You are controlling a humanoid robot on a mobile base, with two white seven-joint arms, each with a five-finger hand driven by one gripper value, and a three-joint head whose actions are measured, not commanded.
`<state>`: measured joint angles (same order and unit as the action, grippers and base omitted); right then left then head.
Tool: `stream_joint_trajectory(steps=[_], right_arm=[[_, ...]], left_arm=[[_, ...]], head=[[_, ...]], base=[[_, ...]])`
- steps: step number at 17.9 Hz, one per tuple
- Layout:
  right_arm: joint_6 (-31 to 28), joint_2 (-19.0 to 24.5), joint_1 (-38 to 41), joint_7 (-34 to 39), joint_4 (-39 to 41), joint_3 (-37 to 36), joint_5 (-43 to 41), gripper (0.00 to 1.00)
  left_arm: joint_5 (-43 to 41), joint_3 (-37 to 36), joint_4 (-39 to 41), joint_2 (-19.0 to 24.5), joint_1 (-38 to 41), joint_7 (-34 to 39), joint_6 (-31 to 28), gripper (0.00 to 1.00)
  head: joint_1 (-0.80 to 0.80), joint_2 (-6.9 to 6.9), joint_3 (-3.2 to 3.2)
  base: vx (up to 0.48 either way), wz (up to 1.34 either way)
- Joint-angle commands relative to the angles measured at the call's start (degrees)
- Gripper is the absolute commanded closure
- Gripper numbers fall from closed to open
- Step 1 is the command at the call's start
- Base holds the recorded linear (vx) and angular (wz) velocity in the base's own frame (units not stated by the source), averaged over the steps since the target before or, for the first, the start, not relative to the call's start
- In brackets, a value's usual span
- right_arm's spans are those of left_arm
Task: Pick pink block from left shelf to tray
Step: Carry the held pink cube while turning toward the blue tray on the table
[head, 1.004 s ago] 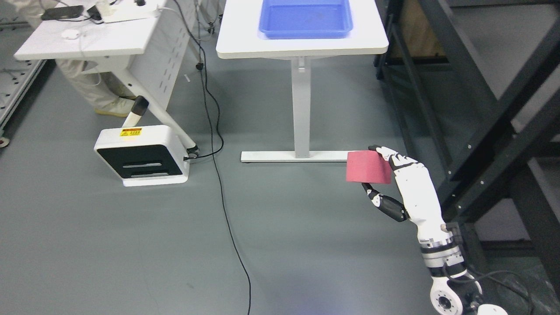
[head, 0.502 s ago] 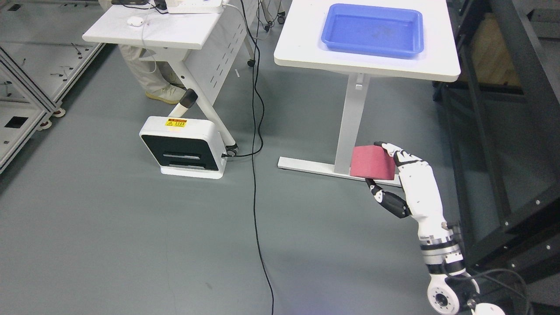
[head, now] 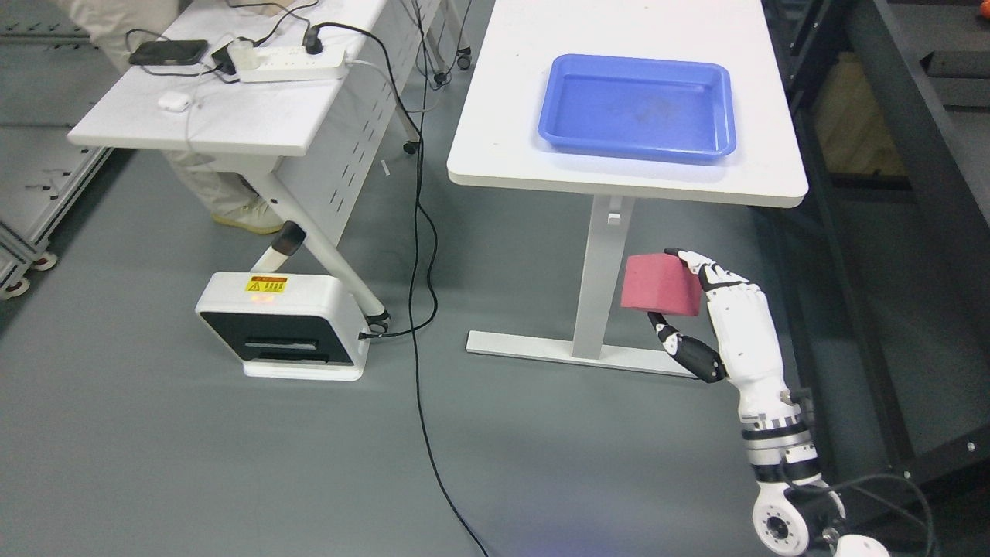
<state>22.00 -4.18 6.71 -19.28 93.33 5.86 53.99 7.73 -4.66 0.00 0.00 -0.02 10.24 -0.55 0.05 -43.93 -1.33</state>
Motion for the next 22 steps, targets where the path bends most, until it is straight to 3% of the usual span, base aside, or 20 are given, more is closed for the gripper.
stream_joint_trajectory(steps=[1, 9, 22], right_arm=[[0.06, 0.22, -0.03, 1.08, -0.08, 0.12, 0.06, 0.96], [0.58, 0.05, -0.03, 6.35, -0.17, 2.67, 0.33, 0.95], [4.89, -1.71, -4.25, 6.44, -0.35, 3.9, 0.68, 0.95]], left_arm=[[0.0, 0.0, 1.0, 1.0, -1.65, 0.05, 0.02, 0.0], [0.0, 0.0, 1.0, 1.0, -1.65, 0.05, 0.02, 0.0], [0.0, 0.0, 1.0, 1.0, -1.65, 0.05, 0.02, 0.0]], head=[[0.0, 0.0, 0.0], [0.0, 0.0, 0.0], [0.0, -0.01, 0.0]], base=[[0.362, -0.34], [0.313, -0.21], [0.258, 0.01]])
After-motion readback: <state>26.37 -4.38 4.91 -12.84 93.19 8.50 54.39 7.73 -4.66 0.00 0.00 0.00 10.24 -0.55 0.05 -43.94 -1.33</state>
